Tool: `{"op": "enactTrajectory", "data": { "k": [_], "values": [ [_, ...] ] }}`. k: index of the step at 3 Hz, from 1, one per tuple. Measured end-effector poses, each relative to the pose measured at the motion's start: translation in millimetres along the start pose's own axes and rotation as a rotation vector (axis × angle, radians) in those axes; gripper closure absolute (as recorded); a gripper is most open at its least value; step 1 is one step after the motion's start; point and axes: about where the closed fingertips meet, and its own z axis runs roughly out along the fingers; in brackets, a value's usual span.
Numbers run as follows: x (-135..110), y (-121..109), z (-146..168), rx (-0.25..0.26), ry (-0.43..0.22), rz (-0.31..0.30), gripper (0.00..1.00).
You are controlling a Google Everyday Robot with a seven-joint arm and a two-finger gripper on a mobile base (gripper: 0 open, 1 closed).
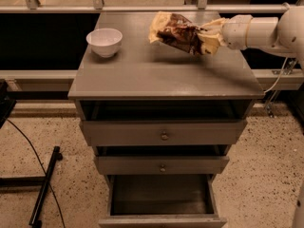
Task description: Pick brown chip bag from bottom drawer and place on counter
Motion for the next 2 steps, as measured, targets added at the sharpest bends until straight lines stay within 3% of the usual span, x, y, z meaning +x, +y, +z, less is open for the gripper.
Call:
{"op": "enactTrajectory", "data": {
  "k": [1,2],
  "values": [
    [-6.8,-13.2,-5.7,0.026,-0.014,-0.008,0.58],
    [-6.6,-10.2,-1.6,0.018,-0.015,-0.007,0.35]
  ]
}}
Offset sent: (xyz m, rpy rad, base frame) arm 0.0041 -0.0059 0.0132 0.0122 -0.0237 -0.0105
